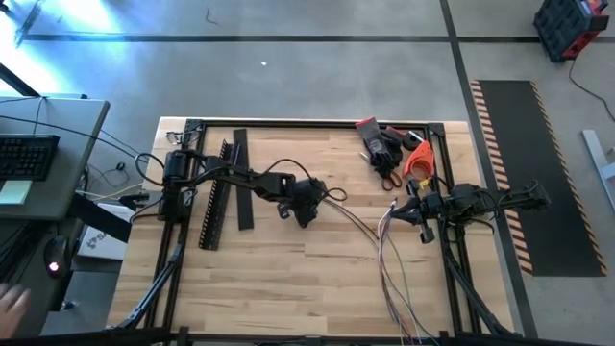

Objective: Ziptie cables
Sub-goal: Prepare the left black zip tie

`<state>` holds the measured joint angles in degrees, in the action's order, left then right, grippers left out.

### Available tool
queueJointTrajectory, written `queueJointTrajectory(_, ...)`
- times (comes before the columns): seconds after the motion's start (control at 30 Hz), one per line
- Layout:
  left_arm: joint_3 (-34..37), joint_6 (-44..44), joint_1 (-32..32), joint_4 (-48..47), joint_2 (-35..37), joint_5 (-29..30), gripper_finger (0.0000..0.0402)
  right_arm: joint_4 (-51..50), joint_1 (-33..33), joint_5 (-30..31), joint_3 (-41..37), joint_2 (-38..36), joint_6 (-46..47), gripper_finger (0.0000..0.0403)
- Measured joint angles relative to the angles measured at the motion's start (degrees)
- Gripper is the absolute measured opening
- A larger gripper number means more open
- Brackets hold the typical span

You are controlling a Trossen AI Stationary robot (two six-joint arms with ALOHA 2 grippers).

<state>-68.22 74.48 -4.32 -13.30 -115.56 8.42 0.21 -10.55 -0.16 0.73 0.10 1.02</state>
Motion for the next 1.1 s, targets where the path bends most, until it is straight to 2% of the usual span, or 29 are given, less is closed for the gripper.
queueJointTrajectory(0.23,0.2,-15.9,-0.4,-0.4,1.6,-0.8,0.0052,0.0,0.0,0.0,0.0,0.0,0.0,0.0000)
queueJointTrajectory(0.37,0.3,-25.1,-1.4,-1.0,3.1,-6.3,0.0066,0.0,0.0,0.0,0.0,0.0,0.0,0.0000)
queueJointTrajectory(0.6,0.3,-32.3,-3.7,-0.3,2.4,-9.2,0.0112,0.0,0.0,0.0,0.0,0.0,0.0,0.0000)
queueJointTrajectory(0.73,0.2,-34.4,-4.5,-0.3,1.5,-11.5,0.0120,0.0,0.0,0.0,0.0,0.0,0.0,0.0000)
queueJointTrajectory(0.83,0.1,-37.0,-4.8,-0.5,0.9,-11.8,0.0103,0.0,0.0,0.0,0.0,0.0,0.0,0.0000)
queueJointTrajectory(1.03,0.0,-43.1,-4.7,-3.0,0.7,-12.0,0.0023,0.0,0.0,0.0,0.0,0.0,0.0,0.0000)
queueJointTrajectory(1.1,-0.1,-46.0,-4.7,-4.6,0.7,-12.0,0.0008,0.0,0.0,0.0,0.0,0.0,0.0,0.0000)
